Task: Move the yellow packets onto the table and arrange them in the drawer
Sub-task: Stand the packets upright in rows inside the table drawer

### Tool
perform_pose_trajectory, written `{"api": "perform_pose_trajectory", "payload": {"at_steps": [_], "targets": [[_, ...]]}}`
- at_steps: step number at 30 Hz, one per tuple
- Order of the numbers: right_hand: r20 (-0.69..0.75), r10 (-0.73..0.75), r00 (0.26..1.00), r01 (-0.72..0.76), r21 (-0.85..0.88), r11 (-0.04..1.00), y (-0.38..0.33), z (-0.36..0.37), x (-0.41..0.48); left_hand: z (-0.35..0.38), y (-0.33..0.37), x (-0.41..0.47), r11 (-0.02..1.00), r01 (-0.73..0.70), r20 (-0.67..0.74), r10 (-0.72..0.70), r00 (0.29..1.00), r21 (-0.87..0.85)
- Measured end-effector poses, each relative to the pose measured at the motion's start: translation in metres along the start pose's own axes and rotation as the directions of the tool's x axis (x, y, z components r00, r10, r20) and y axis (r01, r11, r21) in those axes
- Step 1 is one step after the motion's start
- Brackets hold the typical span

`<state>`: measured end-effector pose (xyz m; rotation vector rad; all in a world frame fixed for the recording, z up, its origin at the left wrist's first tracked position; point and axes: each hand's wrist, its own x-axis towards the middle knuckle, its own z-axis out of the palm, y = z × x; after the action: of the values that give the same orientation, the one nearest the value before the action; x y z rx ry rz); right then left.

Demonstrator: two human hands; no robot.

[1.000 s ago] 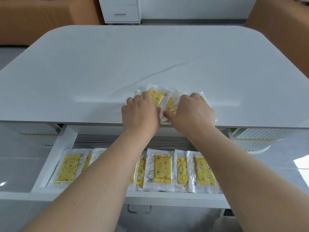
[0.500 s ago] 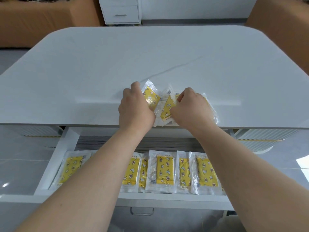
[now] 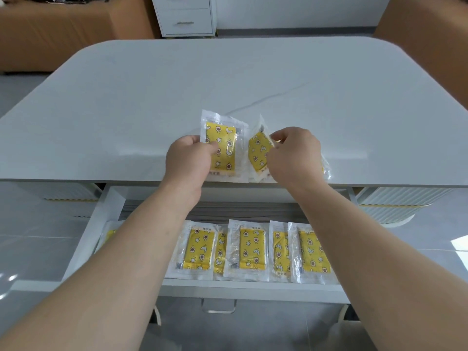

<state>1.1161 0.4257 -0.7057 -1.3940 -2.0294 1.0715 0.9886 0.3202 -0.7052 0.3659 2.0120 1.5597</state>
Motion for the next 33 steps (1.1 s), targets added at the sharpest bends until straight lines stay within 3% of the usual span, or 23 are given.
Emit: {"api": "perform_pose_trajectory", "payload": {"at_steps": [4,9,12,15,21,27,33], "targets": [[-0.026,0.052,0.998,-0.049,0.099,0.994,-0.001,-0.007,-0.004,-0.012,-0.001,-0.005,0.997,0.053,0.046,-0.050,0.998,-0.064],[-0.057,0.192,0.980,-0.154,0.399,0.904,-0.004,-0.014,-0.011,-0.023,-0.001,-0.012,0.992,0.102,0.155,-0.090,0.984,-0.077],[-0.042,0.257,0.966,-0.194,0.539,0.819,-0.005,-0.018,-0.014,-0.028,0.001,-0.019,0.987,0.152,0.296,-0.159,0.942,0.045],[-0.014,0.299,0.954,-0.233,0.594,0.770,-0.004,-0.019,-0.014,-0.028,-0.003,-0.029,0.943,0.231,0.428,-0.316,0.847,0.240],[0.094,0.283,0.955,-0.279,0.619,0.734,-0.003,-0.022,-0.017,-0.020,-0.051,-0.023,0.710,0.220,0.311,-0.536,0.785,0.669],[0.204,0.240,0.949,-0.315,0.618,0.720,-0.001,-0.021,-0.020,-0.021,-0.078,-0.012,0.614,0.307,0.215,-0.628,0.748,0.727],[0.299,0.146,0.943,-0.295,0.550,0.781,0.004,-0.023,-0.022,-0.017,-0.085,-0.016,0.507,0.159,0.181,-0.556,0.811,0.847]]}}
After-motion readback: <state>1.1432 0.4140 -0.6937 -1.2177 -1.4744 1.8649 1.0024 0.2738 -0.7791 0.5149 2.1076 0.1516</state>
